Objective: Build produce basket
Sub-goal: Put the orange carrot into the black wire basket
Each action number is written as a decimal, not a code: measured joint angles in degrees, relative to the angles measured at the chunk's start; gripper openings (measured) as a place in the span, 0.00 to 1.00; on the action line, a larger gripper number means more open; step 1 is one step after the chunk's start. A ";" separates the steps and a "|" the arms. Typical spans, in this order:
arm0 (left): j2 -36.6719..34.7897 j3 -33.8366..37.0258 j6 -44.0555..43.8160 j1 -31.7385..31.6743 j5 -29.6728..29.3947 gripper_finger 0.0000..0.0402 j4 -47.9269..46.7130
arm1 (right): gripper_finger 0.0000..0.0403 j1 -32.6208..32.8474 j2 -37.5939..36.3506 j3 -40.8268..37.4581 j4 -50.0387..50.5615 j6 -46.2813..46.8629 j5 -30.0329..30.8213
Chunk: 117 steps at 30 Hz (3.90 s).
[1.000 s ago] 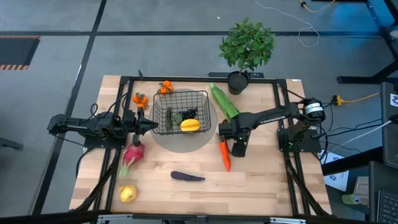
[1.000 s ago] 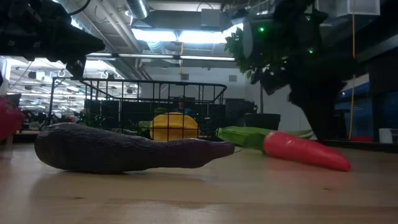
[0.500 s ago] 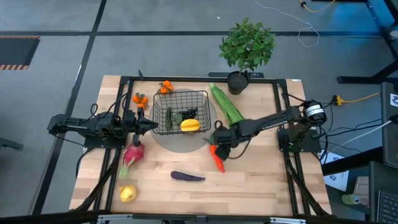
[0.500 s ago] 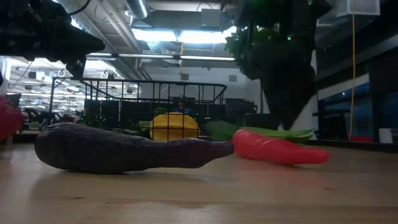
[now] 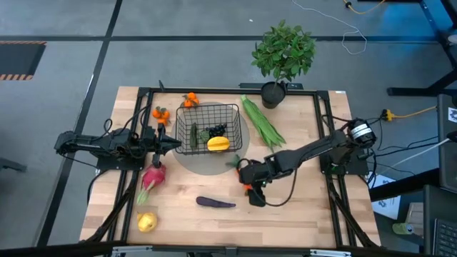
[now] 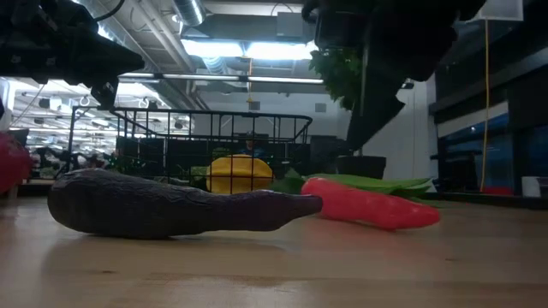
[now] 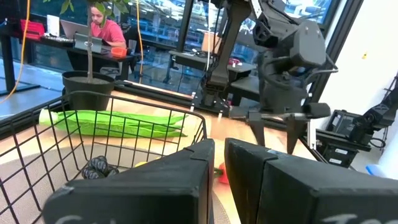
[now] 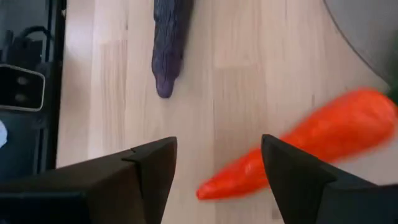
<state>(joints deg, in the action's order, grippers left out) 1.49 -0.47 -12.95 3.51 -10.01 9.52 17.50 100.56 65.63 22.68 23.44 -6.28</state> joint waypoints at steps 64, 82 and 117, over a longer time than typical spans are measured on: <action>-0.01 0.00 0.02 0.00 0.00 0.07 -0.09 | 0.55 -0.14 7.47 9.74 29.35 0.07 20.08; 0.00 0.00 0.02 0.00 -0.01 0.07 -0.09 | 0.55 -2.18 7.67 3.84 21.51 -1.48 17.74; -0.01 0.00 0.02 0.00 -0.01 0.07 -0.50 | 0.14 -3.37 7.78 10.31 50.57 21.72 24.29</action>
<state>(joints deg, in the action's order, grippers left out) 1.48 -0.47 -12.93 3.51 -10.02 9.02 14.14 108.33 75.94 73.24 45.16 18.02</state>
